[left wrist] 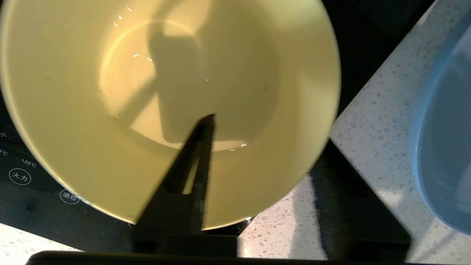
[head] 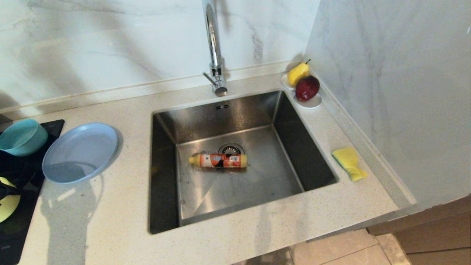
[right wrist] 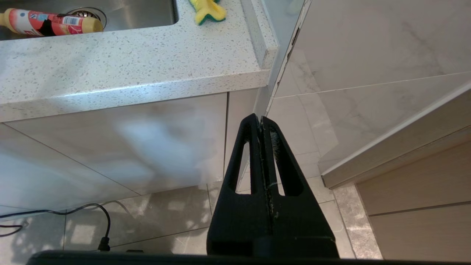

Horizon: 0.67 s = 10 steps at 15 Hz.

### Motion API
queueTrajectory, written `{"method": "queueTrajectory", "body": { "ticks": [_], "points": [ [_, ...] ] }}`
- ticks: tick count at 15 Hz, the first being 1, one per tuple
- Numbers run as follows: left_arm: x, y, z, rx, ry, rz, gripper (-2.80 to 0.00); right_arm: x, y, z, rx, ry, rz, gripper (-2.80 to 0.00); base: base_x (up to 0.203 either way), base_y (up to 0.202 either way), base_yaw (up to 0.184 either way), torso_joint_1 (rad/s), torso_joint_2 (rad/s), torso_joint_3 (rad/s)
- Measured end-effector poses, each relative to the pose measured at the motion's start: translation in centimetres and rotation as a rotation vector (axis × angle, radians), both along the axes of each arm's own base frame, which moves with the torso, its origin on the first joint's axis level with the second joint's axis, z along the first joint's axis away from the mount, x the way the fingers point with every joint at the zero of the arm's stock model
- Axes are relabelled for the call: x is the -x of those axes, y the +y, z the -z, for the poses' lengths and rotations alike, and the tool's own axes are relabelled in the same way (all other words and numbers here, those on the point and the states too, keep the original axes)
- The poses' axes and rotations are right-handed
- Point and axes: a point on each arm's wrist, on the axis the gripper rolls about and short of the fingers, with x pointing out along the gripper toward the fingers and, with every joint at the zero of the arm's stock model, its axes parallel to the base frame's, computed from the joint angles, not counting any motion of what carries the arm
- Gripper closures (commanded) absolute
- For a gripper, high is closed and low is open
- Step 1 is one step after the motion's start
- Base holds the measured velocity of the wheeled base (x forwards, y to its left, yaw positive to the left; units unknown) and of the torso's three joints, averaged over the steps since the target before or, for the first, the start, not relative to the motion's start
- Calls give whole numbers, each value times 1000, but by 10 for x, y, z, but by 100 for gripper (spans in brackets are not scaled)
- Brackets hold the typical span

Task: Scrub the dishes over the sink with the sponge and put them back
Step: Place the bowl on the plate

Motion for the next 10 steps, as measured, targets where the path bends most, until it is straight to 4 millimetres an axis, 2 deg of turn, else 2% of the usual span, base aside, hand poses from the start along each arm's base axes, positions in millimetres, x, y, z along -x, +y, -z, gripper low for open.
{"method": "queueTrajectory", "body": {
  "ticks": [6, 10],
  "points": [
    [7, 2, -13, -27, -21, -21, 0, 0, 0, 0, 0, 0, 0, 0, 0, 0, 0, 0, 0, 0],
    [21, -14, -37, -71, -40, 0, 0, 0, 0, 0, 0, 0, 0, 0, 0, 0, 0, 0, 0, 0]
  ]
}}
